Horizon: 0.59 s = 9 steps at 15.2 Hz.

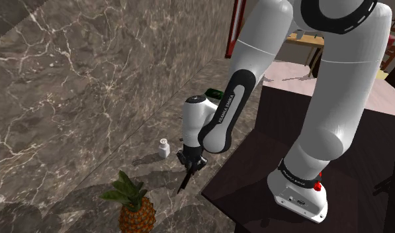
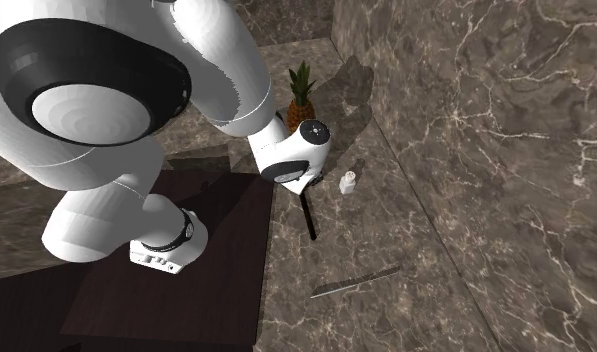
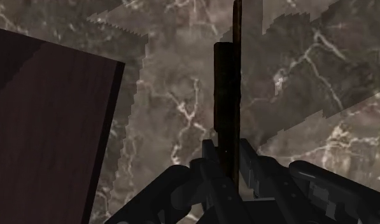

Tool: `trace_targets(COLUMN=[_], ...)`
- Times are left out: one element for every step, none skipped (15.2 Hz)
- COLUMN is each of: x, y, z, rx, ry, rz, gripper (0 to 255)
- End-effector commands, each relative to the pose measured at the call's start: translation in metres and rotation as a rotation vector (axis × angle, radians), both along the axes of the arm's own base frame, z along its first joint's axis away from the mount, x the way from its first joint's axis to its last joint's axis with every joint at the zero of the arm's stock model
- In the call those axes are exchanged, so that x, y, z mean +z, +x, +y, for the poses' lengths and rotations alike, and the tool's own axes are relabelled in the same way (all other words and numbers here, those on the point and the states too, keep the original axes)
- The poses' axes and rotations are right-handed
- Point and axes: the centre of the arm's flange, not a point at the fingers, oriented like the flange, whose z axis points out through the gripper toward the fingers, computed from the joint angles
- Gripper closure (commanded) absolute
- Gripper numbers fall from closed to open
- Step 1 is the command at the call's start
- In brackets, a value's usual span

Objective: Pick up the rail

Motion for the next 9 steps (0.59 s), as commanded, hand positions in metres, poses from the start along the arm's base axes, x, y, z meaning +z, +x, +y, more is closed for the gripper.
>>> trace_targets(x=[-0.001, -0.001, -0.001, -0.002, 0.003, 0.008, 0.014, 0.019, 0.024], y=[-0.001, -0.001, -0.001, -0.001, -0.001, -0.001, -0.001, -0.001, -0.001], z=[0.0, 0.0, 0.0, 0.0, 0.0, 0.0, 0.0, 0.0, 0.0], rx=[0.0, 0.0, 0.0, 0.0, 0.0, 0.0, 0.0, 0.0, 0.0], ry=[-0.001, -0.001, -0.001, -0.001, -0.001, -0.001, -0.001, -0.001, -0.001], rz=[0.005, 0.005, 0.005, 0.005, 0.005, 0.005, 0.005, 0.005, 0.005], gripper=[255, 255, 255, 255, 255, 255, 255, 255, 255])
